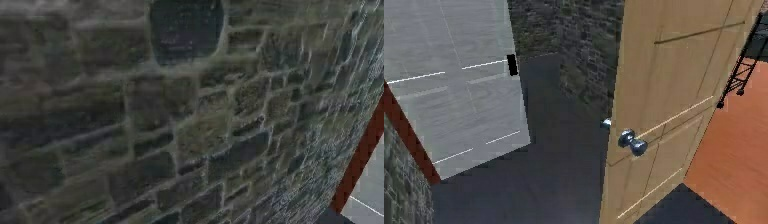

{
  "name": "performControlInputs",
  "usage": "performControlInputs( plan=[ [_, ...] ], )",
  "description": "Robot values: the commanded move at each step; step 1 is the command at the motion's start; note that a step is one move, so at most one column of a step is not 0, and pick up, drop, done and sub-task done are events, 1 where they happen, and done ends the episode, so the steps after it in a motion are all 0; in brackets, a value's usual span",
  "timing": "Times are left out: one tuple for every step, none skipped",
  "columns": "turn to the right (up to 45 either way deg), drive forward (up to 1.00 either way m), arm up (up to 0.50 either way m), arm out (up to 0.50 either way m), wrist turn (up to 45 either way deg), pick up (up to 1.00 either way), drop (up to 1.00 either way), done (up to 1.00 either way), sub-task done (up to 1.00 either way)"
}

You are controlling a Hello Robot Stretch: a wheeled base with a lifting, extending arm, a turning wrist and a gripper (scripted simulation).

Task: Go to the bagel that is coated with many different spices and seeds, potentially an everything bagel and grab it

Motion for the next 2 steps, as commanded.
performControlInputs(
  plan=[
    [45.0, 0.00, 0.00, 0.00, 0.0, 0.00, 0.00, 0.00, 0.00],
    [21.0, 0.00, 0.00, 0.00, 0.0, 0.00, 0.00, 0.00, 0.00]
  ],
)
